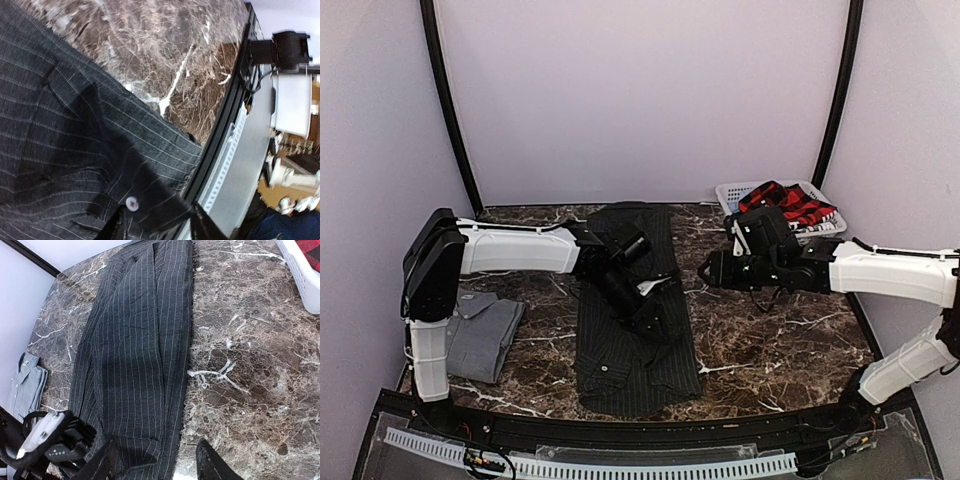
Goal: Fold and stack the long sleeve shirts
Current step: Fold the sleeve at the center of the board, then smooth out the sleeve at the center of the board.
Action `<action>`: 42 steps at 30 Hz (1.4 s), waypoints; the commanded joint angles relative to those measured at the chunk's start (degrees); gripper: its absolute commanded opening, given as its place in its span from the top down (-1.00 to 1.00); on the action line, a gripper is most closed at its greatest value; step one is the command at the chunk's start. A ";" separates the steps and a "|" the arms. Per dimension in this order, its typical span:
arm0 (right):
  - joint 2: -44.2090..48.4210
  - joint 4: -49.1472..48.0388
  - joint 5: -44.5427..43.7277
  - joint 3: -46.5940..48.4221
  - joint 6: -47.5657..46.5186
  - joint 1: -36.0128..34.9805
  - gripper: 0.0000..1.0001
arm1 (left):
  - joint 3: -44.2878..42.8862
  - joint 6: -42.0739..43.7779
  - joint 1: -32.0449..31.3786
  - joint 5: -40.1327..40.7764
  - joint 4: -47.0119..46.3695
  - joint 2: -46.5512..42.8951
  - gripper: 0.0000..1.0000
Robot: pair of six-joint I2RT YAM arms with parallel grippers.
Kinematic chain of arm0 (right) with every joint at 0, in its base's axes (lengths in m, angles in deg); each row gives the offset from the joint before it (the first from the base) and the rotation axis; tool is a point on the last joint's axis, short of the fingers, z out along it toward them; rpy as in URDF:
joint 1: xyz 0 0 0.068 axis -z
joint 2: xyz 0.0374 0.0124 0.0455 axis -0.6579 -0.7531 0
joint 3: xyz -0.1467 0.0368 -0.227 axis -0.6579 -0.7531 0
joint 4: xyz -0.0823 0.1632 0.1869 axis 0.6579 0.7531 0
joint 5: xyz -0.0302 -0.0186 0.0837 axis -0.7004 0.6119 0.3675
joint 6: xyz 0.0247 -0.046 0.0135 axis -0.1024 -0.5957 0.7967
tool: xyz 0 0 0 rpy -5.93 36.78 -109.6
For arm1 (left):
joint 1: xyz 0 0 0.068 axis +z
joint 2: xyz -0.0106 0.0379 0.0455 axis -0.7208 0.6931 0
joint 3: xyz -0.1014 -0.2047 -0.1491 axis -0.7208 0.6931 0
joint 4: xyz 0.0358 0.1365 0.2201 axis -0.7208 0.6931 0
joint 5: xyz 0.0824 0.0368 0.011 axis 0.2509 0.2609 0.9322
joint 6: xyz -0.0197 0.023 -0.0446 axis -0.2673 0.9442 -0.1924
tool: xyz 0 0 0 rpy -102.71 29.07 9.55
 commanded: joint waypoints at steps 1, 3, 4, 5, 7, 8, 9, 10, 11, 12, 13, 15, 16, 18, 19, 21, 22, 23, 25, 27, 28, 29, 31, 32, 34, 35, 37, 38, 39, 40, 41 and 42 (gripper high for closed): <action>0.44 -1.79 3.37 -0.46 -0.71 0.39 -0.03 | 0.70 0.98 -0.53 -0.51 0.23 -2.51 0.05; -0.25 -2.37 6.89 -0.86 -1.58 0.31 -0.03 | 1.19 0.70 -0.51 -0.85 -1.16 -4.27 -0.12; -0.67 -2.65 8.62 -1.06 -2.00 0.30 -0.02 | 1.47 0.61 -0.52 -1.16 -1.58 -4.86 -0.21; -1.10 -3.24 10.82 -1.49 -2.30 0.26 -0.02 | 1.83 0.33 -0.44 -1.40 -1.97 -6.00 -0.25; -2.34 -4.05 15.01 -1.71 -3.36 -0.25 0.03 | 2.53 -0.25 -0.28 -1.07 -2.50 -7.36 -0.27; -2.98 -4.21 16.55 -1.71 -3.79 -0.87 0.06 | 2.80 -0.83 0.17 -0.70 -2.56 -7.81 -0.26; -3.69 -4.26 17.71 -1.57 -4.24 -1.64 0.10 | 3.68 -1.21 0.53 -0.03 -2.91 -8.67 -0.25; -4.36 -4.21 18.85 -1.35 -4.78 -2.52 0.12 | 5.09 -2.26 1.54 0.21 -3.25 -9.21 -0.19; -5.41 -4.30 19.88 -1.22 -5.12 -3.52 0.16 | 5.92 -3.02 2.13 0.66 -4.38 -10.40 -0.16; -6.30 -4.54 20.91 -1.00 -5.54 -4.55 0.20 | 7.93 -4.54 3.56 1.08 -5.13 -11.00 -0.08; -7.22 -4.69 21.96 -0.87 -5.70 -5.40 0.25 | 8.97 -5.35 4.33 1.25 -6.61 -12.21 0.01; -9.07 -5.89 24.16 -1.02 -5.45 -7.06 0.41 | 12.46 -7.61 7.53 1.30 -9.47 -13.78 0.15; -10.04 -6.71 25.47 -1.32 -5.19 -7.64 0.47 | 14.86 -8.98 8.20 0.87 -10.40 -14.45 0.19; -11.63 -8.08 27.13 -2.49 -4.25 -8.79 0.58 | 17.90 -10.43 9.78 0.53 -13.13 -14.94 0.27; -12.34 -8.95 27.86 -3.41 -3.69 -9.11 0.64 | 18.83 -10.84 10.46 0.49 -15.05 -14.98 0.30; -13.31 -11.41 29.39 -5.78 -2.34 -9.26 0.70 | 21.35 -12.41 11.48 0.10 -18.33 -14.79 0.32; -13.62 -12.81 29.99 -7.21 -1.64 -9.29 0.72 | 23.00 -13.58 11.80 -0.20 -19.84 -14.65 0.34; -13.99 -14.34 30.60 -8.38 -1.03 -9.28 0.72 | 23.80 -14.31 12.42 -0.31 -22.85 -14.53 0.37; -15.05 -17.02 31.86 -10.74 0.39 -9.36 0.73 | 25.85 -17.07 13.51 -0.47 -27.21 -14.12 0.40; -16.28 -19.60 33.18 -12.59 1.75 -9.53 0.73 | 27.56 -19.05 14.46 -0.07 -30.63 -13.59 0.45; -16.78 -20.78 33.98 -13.21 2.50 -9.62 0.74 | 27.71 -19.50 14.79 0.46 -32.19 -13.28 0.47; -17.40 -21.20 34.51 -13.52 2.76 -9.71 0.76 | 27.66 -20.10 15.19 0.90 -32.70 -13.23 0.47; -17.58 -19.83 34.30 -12.95 2.67 -9.70 0.79 | 27.13 -20.53 15.66 2.00 -33.85 -13.29 0.48; -16.62 -18.71 33.73 -12.20 2.19 -9.72 0.79 | 26.79 -20.59 15.79 2.73 -34.03 -13.34 0.48; -14.92 -15.47 32.29 -9.67 0.84 -9.39 0.79 | 25.41 -20.70 16.45 4.69 -36.08 -13.24 0.48; -14.24 -13.87 31.86 -7.86 -0.02 -9.02 0.79 | 24.36 -20.95 16.75 5.98 -36.53 -13.02 0.48; -13.29 -10.53 31.16 -4.13 -1.70 -8.00 0.79 | 22.68 -21.66 18.02 7.81 -38.37 -12.12 0.48; -13.15 -9.78 30.82 -2.42 -2.40 -7.24 0.79 | 21.92 -21.86 19.14 8.39 -39.22 -11.59 0.48; -13.22 -9.70 30.76 -0.94 -3.02 -6.28 0.79 | 19.95 -22.28 19.72 9.08 -39.60 -10.14 0.48; -13.68 -10.02 30.90 0.67 -3.56 -4.92 0.79 | 18.85 -22.43 20.84 9.12 -40.58 -9.29 0.48; -14.59 -10.50 31.33 2.27 -3.76 -3.57 0.79 | 16.39 -22.44 21.32 9.19 -40.94 -7.08 0.48; -16.01 -11.16 32.01 4.40 -3.95 -2.02 0.79 | 14.87 -22.30 22.01 9.22 -41.20 -6.00 0.48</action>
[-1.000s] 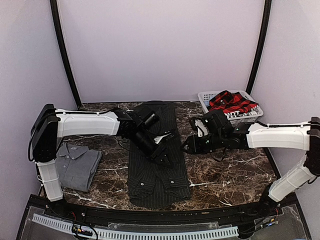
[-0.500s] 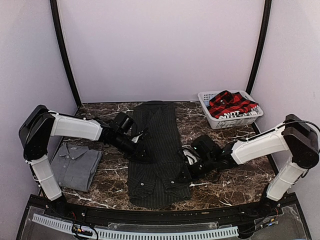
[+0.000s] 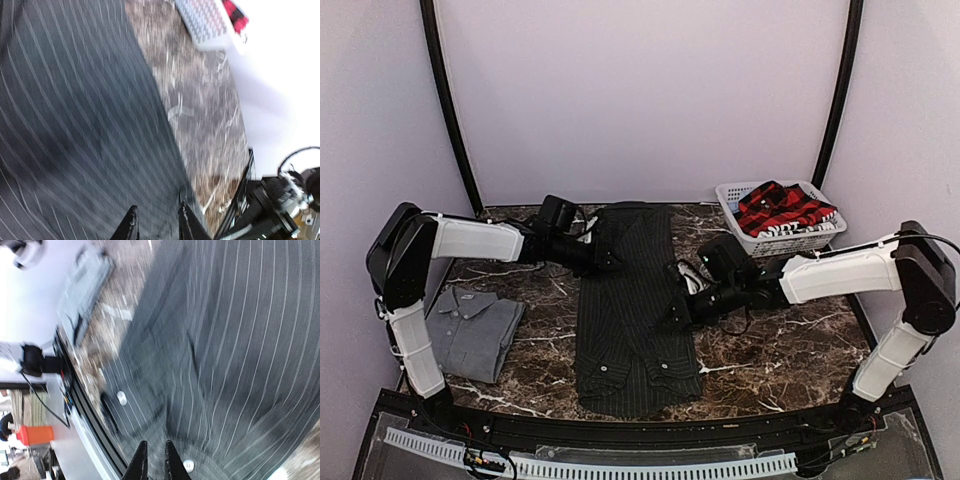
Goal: Fold and stack the long sleeve shirts
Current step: Smooth out the sleeve at the center of the board.
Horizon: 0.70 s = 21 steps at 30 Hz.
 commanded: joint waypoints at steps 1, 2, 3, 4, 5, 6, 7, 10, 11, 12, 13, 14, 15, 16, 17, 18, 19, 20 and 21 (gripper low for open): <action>-2.26 -1.62 0.45 8.55 -3.11 5.95 0.79 | -9.17 -0.37 3.19 2.88 -4.83 6.65 0.48; -4.28 -2.31 0.45 10.74 -3.45 7.43 0.79 | -10.65 -0.16 3.68 3.14 -4.47 8.05 0.48; -6.53 -2.49 0.62 13.31 -3.55 8.65 0.79 | -13.46 0.07 3.93 3.35 -4.37 10.57 0.48; -8.97 -4.59 1.61 15.66 -3.34 9.84 0.80 | -16.03 0.11 4.54 3.15 -4.53 11.94 0.49; -11.62 -6.31 2.83 18.06 -2.64 10.87 0.80 | -17.20 0.04 4.80 3.00 -4.59 14.49 0.49; -14.09 -8.16 4.02 20.58 -1.39 11.87 0.80 | -19.27 -0.01 5.42 2.93 -4.65 15.66 0.50; -16.84 -9.88 5.28 22.31 -0.21 12.65 0.80 | -20.23 -0.06 5.68 2.73 -4.75 17.88 0.50; -25.05 -13.26 7.04 26.92 2.62 14.88 0.81 | -24.97 0.12 7.02 2.60 -3.83 22.95 0.50; -27.12 -14.23 7.05 27.85 3.60 15.53 0.81 | -25.89 0.22 7.23 2.56 -2.88 23.89 0.50; -28.95 -15.46 7.12 28.43 4.81 16.12 0.81 | -27.42 0.63 7.50 2.68 -2.25 25.56 0.50; -30.55 -16.79 7.07 28.68 5.99 16.73 0.81 | -28.13 0.87 7.65 2.82 -0.97 26.29 0.51; -31.81 -17.97 6.89 28.82 7.20 17.21 0.82 | -29.21 1.30 7.72 2.92 -0.51 27.59 0.50; -32.81 -18.57 6.23 28.67 8.15 17.60 0.83 | -29.64 1.47 7.82 3.07 0.39 28.10 0.50; -33.36 -19.08 5.29 28.14 9.11 17.97 0.84 | -30.25 1.64 7.85 3.51 0.83 28.81 0.50; -33.56 -19.62 4.07 27.31 9.91 18.31 0.84 | -30.38 1.64 7.94 3.76 1.41 28.97 0.51; -33.56 -20.02 2.67 26.13 10.62 18.59 0.84 | -30.43 1.58 8.00 4.41 1.56 29.12 0.51; -33.46 -20.34 1.43 24.90 11.49 18.88 0.83 | -30.43 1.57 8.08 4.82 1.70 29.08 0.51; -33.31 -20.84 0.66 23.74 12.44 19.20 0.83 | -30.47 1.56 8.11 5.29 2.41 29.05 0.52; -33.06 -21.55 0.01 22.67 13.16 19.51 0.83 | -30.54 1.64 8.18 5.44 3.12 29.09 0.52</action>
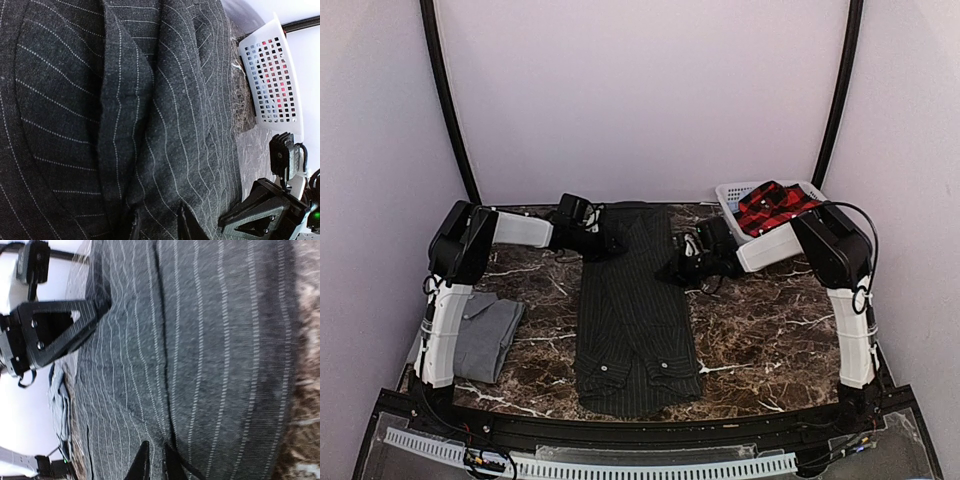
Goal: Fold and stack the long sleeve shirts
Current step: Smooth out the sleeve at the center of the board.
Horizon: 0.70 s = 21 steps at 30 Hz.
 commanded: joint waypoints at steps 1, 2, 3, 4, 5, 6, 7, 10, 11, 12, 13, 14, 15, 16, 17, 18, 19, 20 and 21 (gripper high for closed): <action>1.65 -5.92 -4.68 -3.69 5.05 1.20 0.83 | -1.37 1.40 0.34 2.19 4.26 -0.62 0.52; 2.07 -6.46 -5.21 -4.06 5.08 1.41 0.83 | -1.56 1.62 0.36 2.17 4.40 -0.59 0.52; 2.79 -6.39 -5.95 -3.81 4.90 1.50 0.83 | -1.66 1.73 0.36 2.07 4.50 -0.56 0.52; 3.23 -6.00 -6.80 -3.13 4.42 1.57 0.82 | -1.83 1.88 0.36 2.07 4.58 -0.55 0.52; 3.60 -5.46 -7.48 -1.97 3.94 1.67 0.82 | -1.97 2.03 0.36 2.01 4.63 -0.55 0.52; 3.57 -5.00 -8.08 -0.59 3.40 1.87 0.82 | -2.18 2.15 0.36 1.82 4.64 -0.55 0.52; 3.38 -4.75 -8.35 0.92 3.16 2.07 0.81 | -2.31 2.17 0.36 1.57 4.65 -0.53 0.52; 1.47 -4.21 -8.34 6.56 2.50 2.54 0.81 | -2.67 2.36 0.36 1.38 4.59 -0.55 0.52; 0.47 -3.61 -8.50 8.90 2.09 2.58 0.81 | -2.69 2.36 0.36 1.33 4.57 -0.55 0.52; -0.96 -2.80 -8.75 11.37 1.76 2.65 0.81 | -2.78 2.32 0.36 1.27 4.57 -0.48 0.52; -2.46 -2.02 -9.04 14.07 1.49 2.71 0.81 | -2.79 2.30 0.36 1.19 4.46 -0.47 0.52; -3.95 -1.63 -9.37 16.34 1.36 2.80 0.81 | -2.80 2.24 0.36 0.99 4.38 -0.46 0.52; -5.53 -1.54 -9.78 18.66 1.31 2.91 0.81 | -2.80 2.22 0.36 0.87 4.21 -0.46 0.52; -7.05 -1.27 -10.65 20.87 1.27 3.05 0.82 | -2.87 2.07 0.36 0.65 4.17 -0.44 0.52; -8.85 -0.85 -11.56 23.11 1.15 3.22 0.83 | -2.92 2.04 0.36 0.61 4.14 -0.45 0.52; -10.59 -0.19 -12.61 25.73 1.00 3.34 0.85 | -3.07 2.00 0.36 0.48 4.13 -0.41 0.52; -12.57 0.90 -13.67 28.32 0.85 3.49 0.85 | -3.20 2.01 0.36 0.48 4.13 -0.39 0.52; -14.80 2.05 -14.74 31.42 0.79 3.66 0.87 | -3.41 1.95 0.36 0.42 4.13 -0.38 0.52; -16.94 3.32 -15.53 34.58 0.75 3.79 0.88 | -3.59 1.94 0.36 0.37 4.32 -0.24 0.52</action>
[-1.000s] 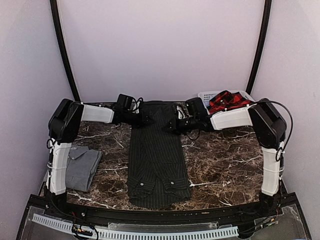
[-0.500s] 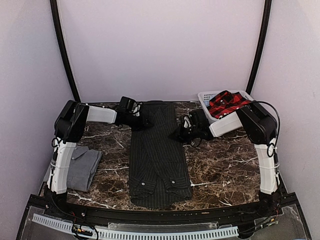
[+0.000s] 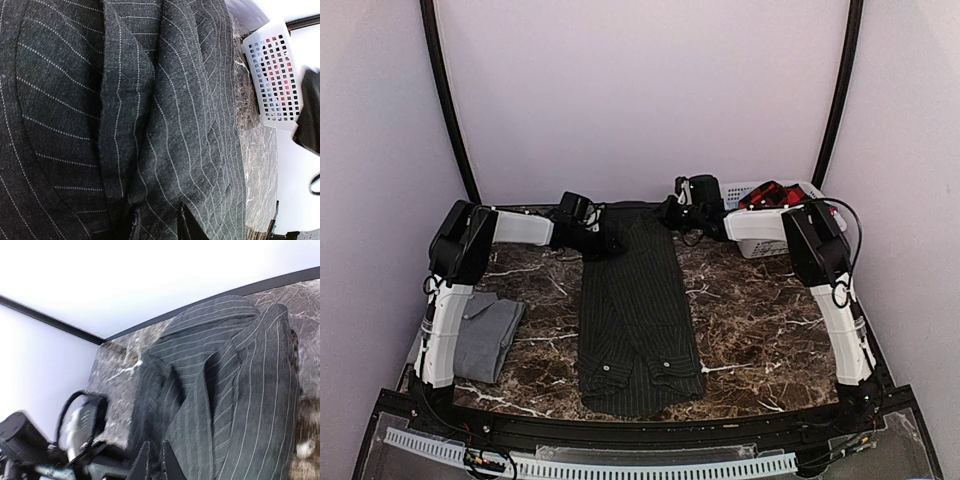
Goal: Fold and stack the long sleeve shirts
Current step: Smooth out the sleeve at the center of the board.
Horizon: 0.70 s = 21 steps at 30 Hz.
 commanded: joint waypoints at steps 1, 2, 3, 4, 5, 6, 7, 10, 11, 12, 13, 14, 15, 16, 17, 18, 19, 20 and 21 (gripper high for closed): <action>-10.53 6.22 -5.45 11.60 -0.87 0.83 0.89 | -2.46 0.88 0.27 -0.79 1.34 -0.10 0.52; -12.94 8.04 -5.88 15.48 -0.55 0.94 0.90 | -3.20 0.92 0.27 -0.86 1.94 -0.03 0.52; -15.19 10.03 -6.28 18.97 -0.03 1.07 0.91 | -3.46 1.09 0.27 -1.00 2.23 0.12 0.52; -17.37 11.90 -6.87 22.49 0.68 1.27 0.92 | -3.95 1.11 0.27 -0.97 2.80 0.12 0.52; -18.93 13.40 -7.52 25.13 1.63 1.53 0.92 | -4.15 1.30 0.27 -1.07 3.01 0.15 0.52; -20.20 14.12 -8.11 26.82 2.65 1.77 0.93 | -4.45 1.39 0.27 -1.05 3.47 0.14 0.52; -21.05 14.20 -8.54 27.65 3.77 2.05 0.93 | -4.62 1.56 0.27 -1.01 3.70 0.18 0.52; -21.87 12.83 -9.57 27.59 6.60 2.79 0.93 | -4.87 1.80 0.27 -1.10 4.25 0.20 0.52; -22.33 12.37 -9.14 27.83 7.20 2.97 0.92 | -4.92 1.81 0.27 -1.19 4.38 0.25 0.52; -22.82 12.11 -8.26 28.30 7.69 3.13 0.92 | -4.95 1.93 0.27 -1.26 4.46 0.23 0.52; -23.16 11.99 -7.72 28.67 7.92 3.23 0.92 | -5.05 2.01 0.27 -1.23 4.56 0.18 0.52; -23.31 11.66 -6.98 28.86 7.99 3.38 0.92 | -5.29 2.11 0.27 -1.27 4.73 0.21 0.52; -23.28 11.08 -6.19 28.77 8.00 3.47 0.92 | -5.48 2.19 0.27 -1.28 4.96 0.22 0.52; -23.15 10.65 -5.40 28.87 7.79 3.58 0.92 | -5.95 2.45 0.27 -1.33 5.06 0.18 0.52; -22.76 10.44 -4.80 28.83 7.48 3.67 0.92 | -6.25 2.53 0.27 -1.35 5.41 0.15 0.52; -22.28 10.23 -4.01 28.82 7.07 3.82 0.91 | -7.02 2.86 0.27 -1.26 5.64 0.20 0.52; -21.68 9.83 -2.80 28.86 6.70 4.01 0.90 | -7.49 3.00 0.27 -1.23 6.09 0.21 0.52; -20.90 9.67 -1.79 28.89 6.28 4.24 0.90 | -8.56 3.40 0.27 -0.96 6.37 0.22 0.52; -20.05 9.87 -1.07 28.84 5.28 4.23 0.89 | -9.88 3.67 0.27 -0.73 7.04 0.18 0.51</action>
